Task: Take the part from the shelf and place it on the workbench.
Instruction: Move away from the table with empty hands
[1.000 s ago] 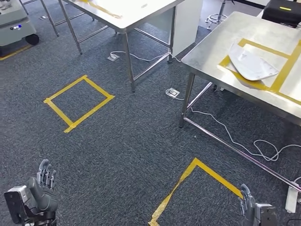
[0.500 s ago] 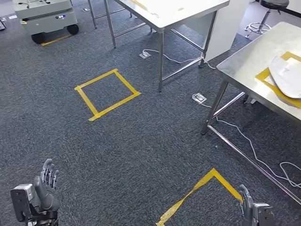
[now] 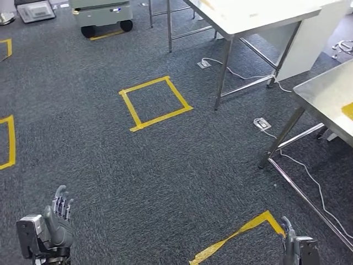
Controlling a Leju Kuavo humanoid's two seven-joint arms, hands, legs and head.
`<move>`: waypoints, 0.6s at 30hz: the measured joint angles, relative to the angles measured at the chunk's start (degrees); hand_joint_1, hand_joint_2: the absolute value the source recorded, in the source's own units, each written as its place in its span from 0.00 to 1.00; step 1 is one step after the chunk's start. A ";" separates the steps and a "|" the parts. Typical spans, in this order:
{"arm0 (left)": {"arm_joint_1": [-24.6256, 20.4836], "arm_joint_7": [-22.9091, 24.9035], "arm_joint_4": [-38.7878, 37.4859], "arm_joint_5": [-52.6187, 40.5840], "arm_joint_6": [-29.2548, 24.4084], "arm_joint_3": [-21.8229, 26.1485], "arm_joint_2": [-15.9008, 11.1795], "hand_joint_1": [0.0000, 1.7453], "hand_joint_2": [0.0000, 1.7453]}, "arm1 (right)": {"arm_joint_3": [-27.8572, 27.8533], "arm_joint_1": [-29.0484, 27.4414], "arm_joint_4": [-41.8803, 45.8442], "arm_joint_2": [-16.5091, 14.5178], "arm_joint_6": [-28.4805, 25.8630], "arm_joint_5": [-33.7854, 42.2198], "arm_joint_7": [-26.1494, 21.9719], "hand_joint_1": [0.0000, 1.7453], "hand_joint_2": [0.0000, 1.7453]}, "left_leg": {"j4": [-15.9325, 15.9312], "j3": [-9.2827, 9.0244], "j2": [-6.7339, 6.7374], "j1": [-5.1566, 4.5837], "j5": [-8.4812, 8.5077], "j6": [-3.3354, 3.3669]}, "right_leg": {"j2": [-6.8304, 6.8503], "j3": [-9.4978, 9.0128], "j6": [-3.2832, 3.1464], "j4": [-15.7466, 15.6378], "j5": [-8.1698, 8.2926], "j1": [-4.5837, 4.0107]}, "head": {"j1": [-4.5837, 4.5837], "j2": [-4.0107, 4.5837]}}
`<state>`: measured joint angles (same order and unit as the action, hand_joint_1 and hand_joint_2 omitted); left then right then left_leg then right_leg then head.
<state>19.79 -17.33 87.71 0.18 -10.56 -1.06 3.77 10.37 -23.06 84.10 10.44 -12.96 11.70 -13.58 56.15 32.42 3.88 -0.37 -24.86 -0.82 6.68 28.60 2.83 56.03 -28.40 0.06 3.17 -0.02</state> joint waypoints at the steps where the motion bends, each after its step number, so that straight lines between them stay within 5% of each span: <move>1: -0.03 0.00 -0.02 -0.02 -0.02 -0.15 -0.03 0.00 0.00 | -0.04 0.08 -0.05 -0.02 0.01 -0.04 0.00 0.00 0.00 | -0.02 0.11 -0.79 -0.05 -0.01 0.52 | 0.66 -0.26 0.26 -0.06 -0.14 0.00 | -0.04 0.00; 2: 0.01 0.00 -0.05 -0.03 -0.04 -0.27 -0.07 0.00 0.00 | -0.07 0.19 -0.12 -0.03 0.02 -0.07 0.01 0.00 0.00 | -0.05 0.18 -1.43 -0.03 0.04 0.86 | 0.65 -0.49 0.58 0.03 -0.37 0.14 | -0.08 0.00; 4: -0.02 0.00 -0.16 -0.06 -0.14 -0.44 -0.28 0.00 0.00 | -0.11 0.39 -0.28 -0.10 0.05 -0.17 -0.04 0.00 0.00 | -0.15 0.22 -2.70 0.10 0.26 1.62 | -1.95 0.30 1.11 2.56 -2.33 0.37 | -0.24 0.00; 6: -0.24 0.00 -0.28 -0.09 -0.20 -0.71 -0.43 0.00 0.00 | -0.26 0.42 -0.58 -0.16 0.07 -0.30 -0.08 0.00 0.00 | -0.18 0.33 -3.94 0.13 0.44 2.18 | -5.51 3.91 1.24 9.94 -6.15 0.41 | -0.48 0.00; 7: -0.34 0.00 -0.36 -0.10 -0.22 -0.88 -0.44 0.00 0.00 | -0.33 0.37 -0.78 -0.17 0.07 -0.36 -0.08 0.00 0.00 | -0.17 0.39 -4.66 0.07 0.49 2.34 | -6.22 6.11 1.17 14.12 -7.76 0.38 | -0.52 0.00; 9: -0.40 0.00 -0.54 -0.09 -0.32 -1.10 -0.46 0.00 0.00 | -0.39 0.34 -1.22 -0.22 0.07 -0.51 -0.08 0.00 0.00 | -0.15 0.40 -6.32 -0.02 0.53 2.44 | -6.63 8.57 0.93 17.82 -7.88 0.35 | -0.56 0.00; 11: -0.41 0.00 -0.73 -0.09 -0.46 -1.25 -0.50 0.00 0.00 | -0.46 0.46 -1.58 -0.31 0.07 -0.66 -0.15 0.00 0.00 | -0.13 0.23 -8.04 -0.02 0.55 2.41 | -7.55 6.75 0.63 12.46 -3.81 0.40 | -0.57 0.00; 13: -0.50 0.00 -0.86 -0.09 -0.56 -1.45 -0.57 0.00 0.00 | -0.63 0.68 -1.90 -0.38 0.08 -0.80 -0.25 0.00 0.00 | 0.08 0.24 -9.63 -0.11 0.55 2.17 | -10.62 3.53 0.41 4.52 -0.08 0.69 | -0.55 0.00; 15: -0.60 0.00 -0.92 -0.09 -0.63 -1.66 -0.73 0.00 0.00 | -0.80 0.87 -2.21 -0.44 0.10 -0.97 -0.34 0.00 0.00 | 0.23 0.63 -11.05 -0.11 0.66 1.59 | -12.20 2.09 0.16 1.29 0.78 0.78 | -0.49 0.00; 17: -0.52 0.00 -0.99 -0.09 -0.76 -1.75 -0.89 0.00 0.00 | -0.89 1.10 -2.44 -0.53 0.18 -1.19 -0.43 0.00 0.00 | 0.19 1.11 -12.01 0.11 0.91 0.87 | -10.82 1.76 -0.41 1.05 0.95 0.65 | -0.46 0.00; 18: -0.47 0.00 -1.03 -0.09 -0.82 -1.80 -0.94 0.00 0.00 | -0.92 1.22 -2.53 -0.59 0.22 -1.30 -0.48 0.00 0.00 | 0.66 1.46 -11.18 0.12 0.57 0.57 | -10.06 1.62 -0.78 0.92 1.12 0.64 | -0.41 0.00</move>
<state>19.32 -17.33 86.68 0.09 -11.38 -2.86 2.83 9.45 -21.85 81.57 9.85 -12.74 10.40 -14.06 56.81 33.88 -7.30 -0.26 -24.30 -0.24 -3.38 30.22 2.05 56.96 -27.28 0.70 2.77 -0.02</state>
